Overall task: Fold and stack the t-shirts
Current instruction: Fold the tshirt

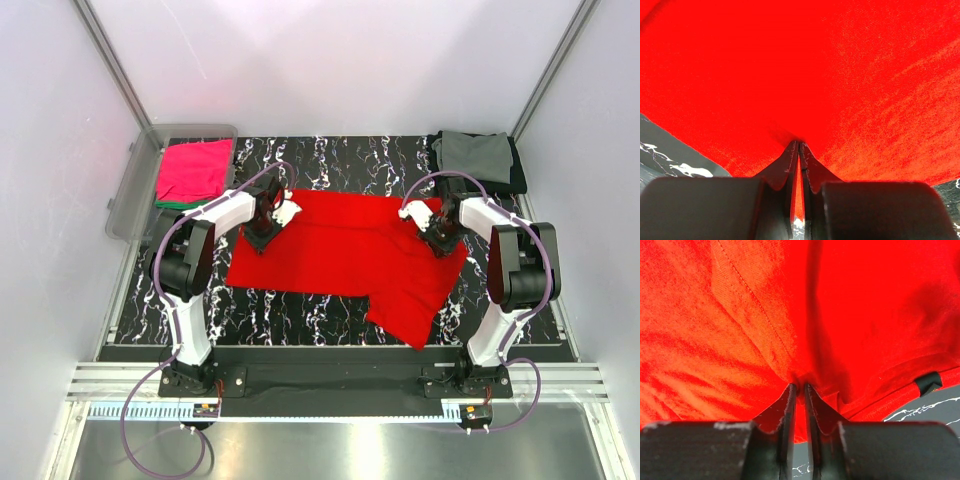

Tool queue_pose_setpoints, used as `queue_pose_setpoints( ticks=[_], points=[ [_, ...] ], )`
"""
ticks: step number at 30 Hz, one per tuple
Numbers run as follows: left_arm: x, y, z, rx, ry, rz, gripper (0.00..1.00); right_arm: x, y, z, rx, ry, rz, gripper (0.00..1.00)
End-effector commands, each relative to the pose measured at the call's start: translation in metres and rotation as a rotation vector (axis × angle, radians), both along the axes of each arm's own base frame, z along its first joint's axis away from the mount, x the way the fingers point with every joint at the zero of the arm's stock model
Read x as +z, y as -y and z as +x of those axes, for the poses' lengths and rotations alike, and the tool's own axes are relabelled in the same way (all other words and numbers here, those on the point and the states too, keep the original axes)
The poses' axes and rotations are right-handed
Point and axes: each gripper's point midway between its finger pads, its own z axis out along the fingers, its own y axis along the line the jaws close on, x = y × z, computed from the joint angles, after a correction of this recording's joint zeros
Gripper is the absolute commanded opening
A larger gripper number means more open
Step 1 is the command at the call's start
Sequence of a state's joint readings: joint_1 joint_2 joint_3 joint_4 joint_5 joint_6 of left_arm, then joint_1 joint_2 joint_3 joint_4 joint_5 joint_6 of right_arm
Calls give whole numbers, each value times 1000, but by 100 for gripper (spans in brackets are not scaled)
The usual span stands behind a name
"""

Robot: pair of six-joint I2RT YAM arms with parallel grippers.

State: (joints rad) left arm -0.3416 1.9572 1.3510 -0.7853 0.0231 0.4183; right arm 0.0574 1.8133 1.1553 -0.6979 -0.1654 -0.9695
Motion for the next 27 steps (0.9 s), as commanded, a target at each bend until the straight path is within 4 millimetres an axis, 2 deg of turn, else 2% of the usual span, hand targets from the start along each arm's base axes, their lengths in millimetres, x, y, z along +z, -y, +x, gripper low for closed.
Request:
queue_pose_setpoints(
  ticks=[1,4,6,11,14,27],
  points=[
    [-7,1,1,1,-2,-7,9,0,8,2,-33,8,-25,17],
    [-8,1,1,4,-5,-8,9,0,10,3,-37,7,-37,7],
    [-7,1,1,2,-3,-10,9,7,11,4,-40,28,-40,0],
    [-7,1,1,-1,-2,-7,9,41,11,2,-44,87,-35,0],
    [-8,0,0,-2,-4,-6,9,51,11,-4,-43,87,-31,0],
    [-5,1,4,-6,11,-7,9,58,-3,-34,-33,-7,43,0]
  ],
)
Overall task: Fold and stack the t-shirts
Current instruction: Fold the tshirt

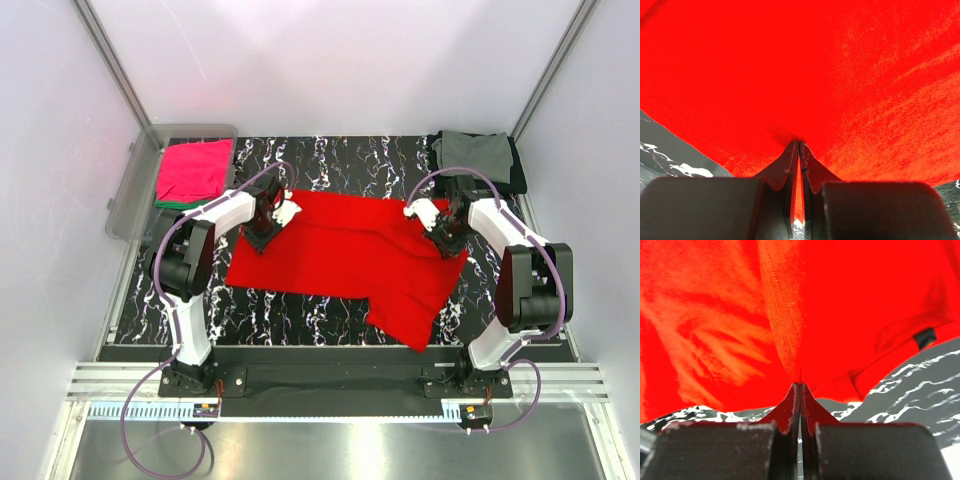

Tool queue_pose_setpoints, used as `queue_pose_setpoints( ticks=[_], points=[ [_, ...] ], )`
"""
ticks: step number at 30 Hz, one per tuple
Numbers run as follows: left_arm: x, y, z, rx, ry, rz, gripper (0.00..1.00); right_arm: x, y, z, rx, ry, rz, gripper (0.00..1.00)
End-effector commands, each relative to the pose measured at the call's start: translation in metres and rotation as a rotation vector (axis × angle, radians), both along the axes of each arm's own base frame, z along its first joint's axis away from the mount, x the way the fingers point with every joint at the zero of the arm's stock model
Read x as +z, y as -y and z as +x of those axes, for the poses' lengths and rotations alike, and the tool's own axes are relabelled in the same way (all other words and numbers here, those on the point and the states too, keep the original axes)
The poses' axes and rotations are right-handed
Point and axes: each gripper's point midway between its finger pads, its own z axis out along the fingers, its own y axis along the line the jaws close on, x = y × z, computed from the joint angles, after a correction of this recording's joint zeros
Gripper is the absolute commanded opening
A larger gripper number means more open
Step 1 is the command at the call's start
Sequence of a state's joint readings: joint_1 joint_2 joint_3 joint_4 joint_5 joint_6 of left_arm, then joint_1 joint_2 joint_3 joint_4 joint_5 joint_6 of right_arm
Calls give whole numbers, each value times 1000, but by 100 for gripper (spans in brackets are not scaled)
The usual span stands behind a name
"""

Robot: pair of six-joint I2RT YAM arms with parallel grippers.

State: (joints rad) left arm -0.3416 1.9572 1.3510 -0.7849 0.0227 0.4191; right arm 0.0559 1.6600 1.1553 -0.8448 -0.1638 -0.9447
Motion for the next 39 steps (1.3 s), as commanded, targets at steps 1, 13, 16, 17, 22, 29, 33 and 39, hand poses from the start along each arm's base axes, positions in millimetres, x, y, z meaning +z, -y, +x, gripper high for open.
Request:
queue_pose_setpoints(
  ticks=[1,13,16,17,22,29,33,39],
  points=[
    [-5,0,3,-5,8,-5,9,16,-7,-11,-5,-19,48,0],
    [-4,1,5,-1,12,-7,9,2,-11,-15,-12,-93,64,0],
    [-5,0,4,-1,11,-2,9,0,-16,-18,-20,-128,88,0],
    [-5,0,3,-1,9,-1,9,5,-22,-13,-15,-122,121,0],
    [-6,-1,2,-1,8,1,9,17,-33,-7,-26,-149,171,0],
    [-6,0,5,0,11,-2,9,17,-37,-10,-9,-178,182,0],
    [-7,0,5,0,9,-1,9,14,-40,-22,3,-227,193,0],
    [-5,1,6,1,13,-5,9,17,-47,-30,7,-253,225,0]
  ],
)
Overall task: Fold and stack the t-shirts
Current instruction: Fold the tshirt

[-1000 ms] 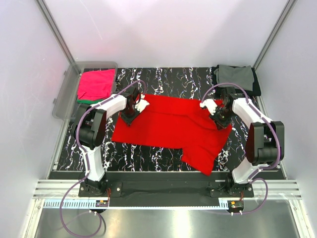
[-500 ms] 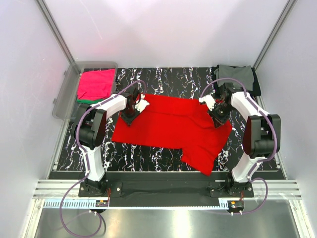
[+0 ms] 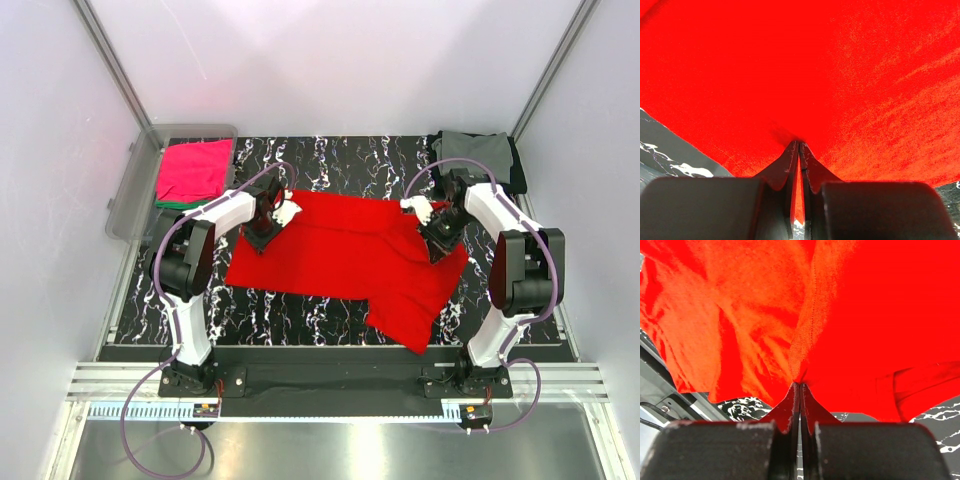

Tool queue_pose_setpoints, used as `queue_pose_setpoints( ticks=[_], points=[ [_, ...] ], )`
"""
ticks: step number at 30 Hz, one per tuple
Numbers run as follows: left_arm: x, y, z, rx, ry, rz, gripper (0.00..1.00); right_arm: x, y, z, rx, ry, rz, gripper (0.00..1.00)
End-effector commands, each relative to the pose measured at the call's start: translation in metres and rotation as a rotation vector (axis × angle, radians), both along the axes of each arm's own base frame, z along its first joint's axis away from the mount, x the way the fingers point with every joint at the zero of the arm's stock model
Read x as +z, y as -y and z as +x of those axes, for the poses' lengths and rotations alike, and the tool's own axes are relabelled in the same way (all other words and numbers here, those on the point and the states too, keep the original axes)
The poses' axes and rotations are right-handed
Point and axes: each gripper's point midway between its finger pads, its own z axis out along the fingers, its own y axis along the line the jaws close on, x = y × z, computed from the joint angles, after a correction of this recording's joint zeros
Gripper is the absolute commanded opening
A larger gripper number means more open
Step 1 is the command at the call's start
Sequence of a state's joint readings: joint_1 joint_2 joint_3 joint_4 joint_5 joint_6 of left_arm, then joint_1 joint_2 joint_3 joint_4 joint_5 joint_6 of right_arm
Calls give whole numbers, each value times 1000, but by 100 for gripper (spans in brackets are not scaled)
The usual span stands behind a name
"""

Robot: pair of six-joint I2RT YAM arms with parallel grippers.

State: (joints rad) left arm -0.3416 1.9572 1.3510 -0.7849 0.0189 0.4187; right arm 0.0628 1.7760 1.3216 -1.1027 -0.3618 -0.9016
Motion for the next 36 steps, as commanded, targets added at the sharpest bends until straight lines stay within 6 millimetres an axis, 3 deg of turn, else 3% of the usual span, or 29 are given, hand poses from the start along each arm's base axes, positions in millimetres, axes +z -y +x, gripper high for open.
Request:
queue_pose_setpoints(
  ticks=[1,9,10,12,15,16,19,30,36],
  points=[
    [-5,2,6,0,12,-8,9,8,-11,-7,16,-21,43,0],
    [-4,1,5,2,13,-7,9,1,-10,-13,26,-46,26,1],
    [-3,1,5,2,15,-7,9,-1,-8,-16,27,-55,16,4],
    [-2,1,5,2,18,-8,9,-4,-5,-15,28,-47,2,31],
    [1,0,6,3,26,-4,9,14,-9,1,11,57,22,35],
    [1,0,6,2,26,-5,9,30,-15,12,10,129,48,36],
    [1,0,5,3,25,-3,9,47,-31,31,30,225,75,36],
    [2,0,5,4,29,-4,9,-3,-92,35,148,52,149,27],
    [3,-1,6,5,34,0,9,-19,-94,46,153,36,118,26]
  ],
)
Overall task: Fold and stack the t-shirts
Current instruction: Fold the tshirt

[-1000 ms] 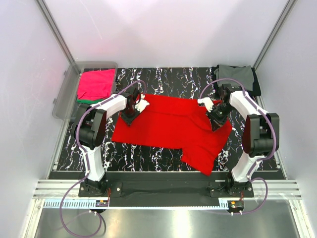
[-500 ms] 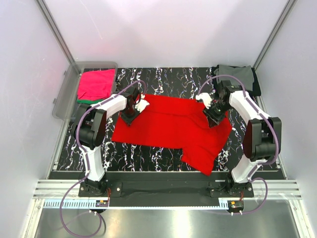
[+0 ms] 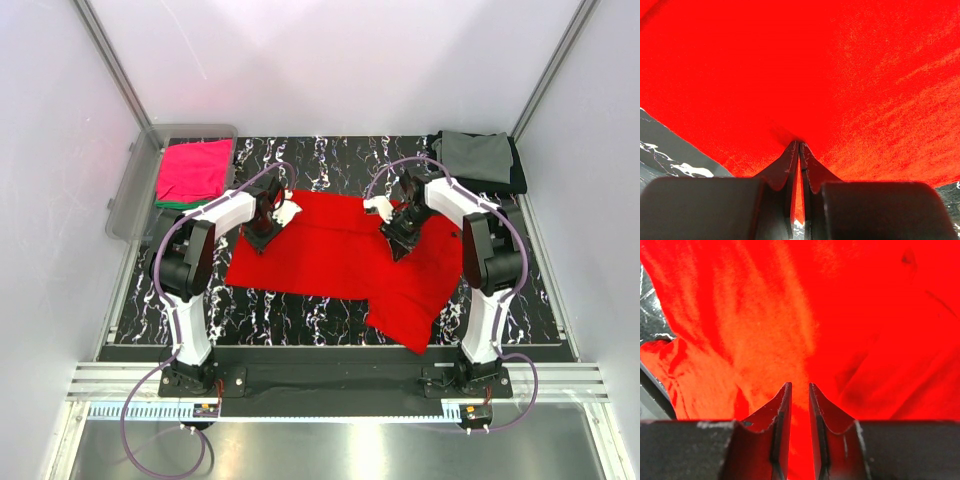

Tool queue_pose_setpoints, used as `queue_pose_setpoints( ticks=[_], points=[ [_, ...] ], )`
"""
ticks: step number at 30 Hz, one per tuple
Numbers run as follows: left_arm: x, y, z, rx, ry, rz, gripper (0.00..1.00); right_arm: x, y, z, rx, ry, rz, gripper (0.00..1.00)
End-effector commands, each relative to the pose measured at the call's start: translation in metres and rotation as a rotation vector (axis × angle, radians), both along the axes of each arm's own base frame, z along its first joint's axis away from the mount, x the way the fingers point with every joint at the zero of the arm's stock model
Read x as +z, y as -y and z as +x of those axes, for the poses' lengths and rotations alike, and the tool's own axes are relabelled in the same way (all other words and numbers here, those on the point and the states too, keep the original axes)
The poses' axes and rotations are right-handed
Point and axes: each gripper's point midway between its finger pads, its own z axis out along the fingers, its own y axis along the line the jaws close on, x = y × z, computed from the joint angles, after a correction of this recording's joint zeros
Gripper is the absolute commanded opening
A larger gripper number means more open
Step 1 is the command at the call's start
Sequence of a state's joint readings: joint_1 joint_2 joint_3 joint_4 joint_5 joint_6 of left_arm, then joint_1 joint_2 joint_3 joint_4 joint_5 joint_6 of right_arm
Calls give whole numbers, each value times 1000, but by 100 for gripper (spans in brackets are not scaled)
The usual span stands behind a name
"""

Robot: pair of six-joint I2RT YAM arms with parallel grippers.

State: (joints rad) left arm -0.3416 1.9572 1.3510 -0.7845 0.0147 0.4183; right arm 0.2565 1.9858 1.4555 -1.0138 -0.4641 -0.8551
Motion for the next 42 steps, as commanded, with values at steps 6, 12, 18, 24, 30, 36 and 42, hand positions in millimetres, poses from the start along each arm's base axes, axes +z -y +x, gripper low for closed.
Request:
queue_pose_setpoints(
  ticks=[6,12,18,24,30,36,42],
  points=[
    [1,-1,5,6,26,1,9,-5,-2,30,-16,67,-31,26],
    [-2,-1,5,5,18,1,9,-17,5,43,-44,89,-82,29],
    [-3,0,5,6,14,0,9,-14,7,60,-65,160,-104,32],
    [-3,1,8,7,11,-2,9,-5,7,73,-80,221,-110,32],
    [-5,1,6,5,3,-2,9,6,7,79,-91,263,-99,32],
    [-4,3,7,3,6,-5,9,16,5,83,-103,288,-82,32],
    [-4,5,6,-3,6,-4,9,14,8,85,-96,308,-104,32]
  ],
)
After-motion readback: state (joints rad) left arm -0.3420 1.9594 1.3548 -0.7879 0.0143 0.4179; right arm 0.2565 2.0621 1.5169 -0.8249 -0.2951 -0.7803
